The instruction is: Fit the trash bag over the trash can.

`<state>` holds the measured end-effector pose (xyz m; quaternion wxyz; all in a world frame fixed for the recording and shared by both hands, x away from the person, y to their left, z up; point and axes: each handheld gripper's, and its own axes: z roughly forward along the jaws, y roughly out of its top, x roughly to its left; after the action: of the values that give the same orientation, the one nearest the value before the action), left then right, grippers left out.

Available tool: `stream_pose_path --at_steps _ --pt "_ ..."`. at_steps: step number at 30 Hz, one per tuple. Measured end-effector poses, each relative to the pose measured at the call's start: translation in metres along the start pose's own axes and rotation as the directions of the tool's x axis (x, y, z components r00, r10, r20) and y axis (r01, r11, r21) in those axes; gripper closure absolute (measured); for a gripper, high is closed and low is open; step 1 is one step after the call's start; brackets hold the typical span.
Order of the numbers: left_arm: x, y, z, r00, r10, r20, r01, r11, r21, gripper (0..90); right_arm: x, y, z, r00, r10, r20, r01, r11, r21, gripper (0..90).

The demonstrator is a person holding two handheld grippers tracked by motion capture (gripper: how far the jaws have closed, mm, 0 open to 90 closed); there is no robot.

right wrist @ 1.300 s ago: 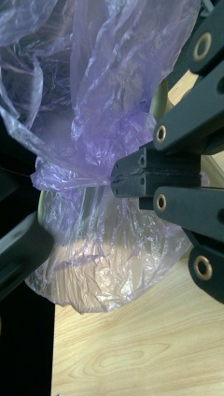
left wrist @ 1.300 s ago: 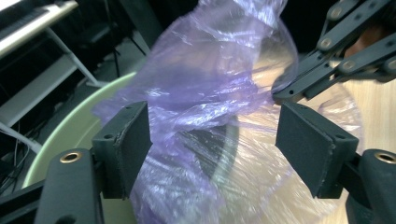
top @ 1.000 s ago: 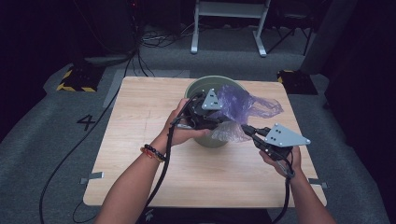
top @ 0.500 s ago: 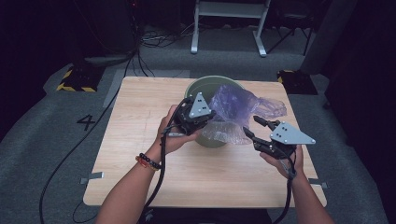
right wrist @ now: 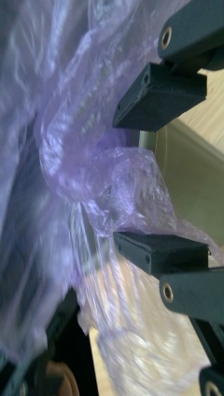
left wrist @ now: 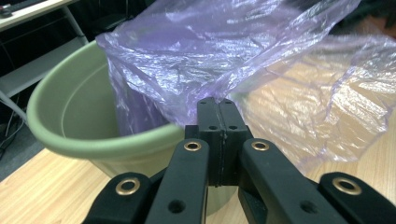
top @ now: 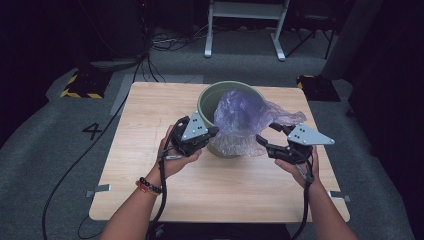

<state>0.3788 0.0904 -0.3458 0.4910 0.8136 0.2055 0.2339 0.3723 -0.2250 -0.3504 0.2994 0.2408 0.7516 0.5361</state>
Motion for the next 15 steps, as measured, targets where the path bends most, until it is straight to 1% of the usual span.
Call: stream_pose_path --at_steps 2,4,5,6,8,10,11,12,15 --pt "0.001 -0.004 -0.001 0.9999 -0.012 -0.009 0.012 0.9999 -0.012 90.0 -0.001 0.000 0.004 0.9998 -0.002 0.018 0.002 1.000 0.022 46.1" --pt "0.002 -0.008 -0.002 0.9996 -0.025 -0.012 0.025 0.9994 -0.025 90.0 -0.001 0.000 0.008 0.9985 -0.007 0.055 0.005 0.999 0.046 56.9" --pt "0.003 -0.010 -0.003 0.9994 -0.032 -0.010 0.032 0.9992 -0.026 90.0 -0.001 -0.001 0.008 0.9988 -0.002 0.050 0.000 0.999 0.047 63.5" --pt "0.003 -0.012 -0.003 0.9994 -0.034 -0.011 0.033 0.9990 -0.029 90.0 -0.001 -0.001 0.009 0.9983 -0.005 0.057 0.002 0.999 0.053 72.1" --pt "0.003 -0.014 -0.004 0.9993 -0.037 -0.006 0.037 0.9990 -0.026 90.0 0.000 -0.002 0.010 0.9980 -0.021 0.059 0.018 0.998 0.058 80.3" --pt "0.003 -0.016 -0.004 0.9992 -0.039 -0.011 0.039 0.9989 -0.027 90.0 0.002 -0.002 0.009 0.9957 -0.048 0.079 0.044 0.998 0.052 87.7" --pt "0.003 -0.017 -0.004 0.9991 -0.040 -0.013 0.039 0.9989 -0.026 90.0 0.002 -0.002 0.009 0.9953 -0.053 0.081 0.049 0.998 0.049 89.5" --pt "0.004 -0.019 -0.004 0.9989 -0.045 -0.011 0.045 0.9987 -0.025 90.0 0.001 -0.002 0.009 0.9962 -0.046 0.074 0.042 0.998 0.049 90.0" --pt "0.006 -0.024 -0.004 0.9985 -0.052 -0.016 0.052 0.9985 -0.016 90.0 -0.001 -0.005 0.008 0.9960 -0.040 0.079 0.036 0.998 0.053 90.0"
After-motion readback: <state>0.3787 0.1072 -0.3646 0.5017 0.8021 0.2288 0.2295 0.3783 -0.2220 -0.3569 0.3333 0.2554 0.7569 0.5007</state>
